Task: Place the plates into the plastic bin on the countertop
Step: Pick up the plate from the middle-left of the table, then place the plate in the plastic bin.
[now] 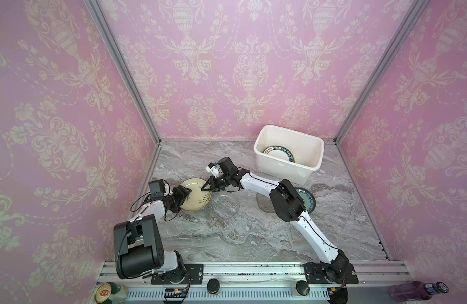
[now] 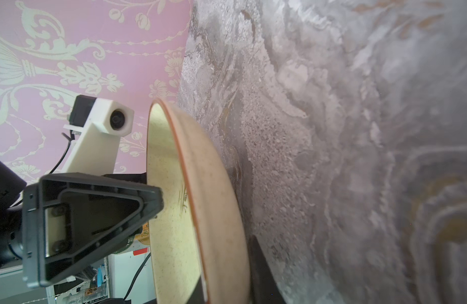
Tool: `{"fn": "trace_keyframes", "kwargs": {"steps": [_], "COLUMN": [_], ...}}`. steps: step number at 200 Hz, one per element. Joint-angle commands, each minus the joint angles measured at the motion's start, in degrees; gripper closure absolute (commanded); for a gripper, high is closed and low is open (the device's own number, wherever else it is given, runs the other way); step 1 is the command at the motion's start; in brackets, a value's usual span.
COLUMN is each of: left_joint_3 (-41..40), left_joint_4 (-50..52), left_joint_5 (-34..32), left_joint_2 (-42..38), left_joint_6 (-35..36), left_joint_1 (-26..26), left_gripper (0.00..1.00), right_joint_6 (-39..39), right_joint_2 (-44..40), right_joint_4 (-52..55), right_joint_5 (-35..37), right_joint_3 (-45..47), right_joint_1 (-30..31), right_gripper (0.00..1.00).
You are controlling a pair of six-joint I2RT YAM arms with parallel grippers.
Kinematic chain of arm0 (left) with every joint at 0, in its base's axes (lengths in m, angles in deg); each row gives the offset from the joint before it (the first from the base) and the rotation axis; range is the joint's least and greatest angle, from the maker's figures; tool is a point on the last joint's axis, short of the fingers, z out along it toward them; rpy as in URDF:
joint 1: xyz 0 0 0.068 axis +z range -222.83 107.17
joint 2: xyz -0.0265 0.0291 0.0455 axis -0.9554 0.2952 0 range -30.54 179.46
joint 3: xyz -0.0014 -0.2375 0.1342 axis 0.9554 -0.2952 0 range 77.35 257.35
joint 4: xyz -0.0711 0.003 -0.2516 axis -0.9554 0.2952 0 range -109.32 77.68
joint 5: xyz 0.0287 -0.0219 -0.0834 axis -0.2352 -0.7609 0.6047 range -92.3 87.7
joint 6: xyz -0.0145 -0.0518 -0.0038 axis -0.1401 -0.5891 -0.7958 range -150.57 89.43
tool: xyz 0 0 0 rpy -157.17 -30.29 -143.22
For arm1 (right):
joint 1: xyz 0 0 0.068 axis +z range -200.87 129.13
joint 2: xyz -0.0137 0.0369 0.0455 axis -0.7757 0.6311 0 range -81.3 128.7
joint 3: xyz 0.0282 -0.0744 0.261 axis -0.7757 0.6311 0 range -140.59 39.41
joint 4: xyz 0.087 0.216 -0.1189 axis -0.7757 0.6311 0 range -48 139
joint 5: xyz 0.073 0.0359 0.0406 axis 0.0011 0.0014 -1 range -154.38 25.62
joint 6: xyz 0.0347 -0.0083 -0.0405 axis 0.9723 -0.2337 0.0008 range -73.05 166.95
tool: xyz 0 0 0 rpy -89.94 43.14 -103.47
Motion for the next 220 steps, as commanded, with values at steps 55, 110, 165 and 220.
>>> {"fn": "trace_keyframes", "kwargs": {"steps": [55, 110, 165, 220], "left_joint_3": [2.62, 2.76, 4.69, 17.73], "left_joint_4": [-0.7, -3.11, -10.97, -13.54], "left_joint_5": [4.04, -1.14, -6.3, -11.11], "left_joint_2": [-15.14, -23.47, -21.08, -8.91], "left_joint_6": [1.58, 0.58, 0.08, 7.66], "left_joint_1": [-0.29, -0.3, -1.15, -11.45], "left_gripper": [0.11, 0.03, 0.03, 0.03], "right_joint_6": [-6.09, -10.15, -10.93, -11.26], "right_joint_2": [-11.15, -18.58, -25.86, -34.77], "right_joint_4": [10.3, 18.98, 26.05, 29.07], "right_joint_5": [7.19, 10.64, 12.96, 14.68], "right_joint_3": [-1.91, -5.0, -10.78, -6.62], "right_joint_1": [-4.12, -7.48, -12.77, -19.56], "right_gripper": [0.9, 0.91, 0.92, 0.91]}}
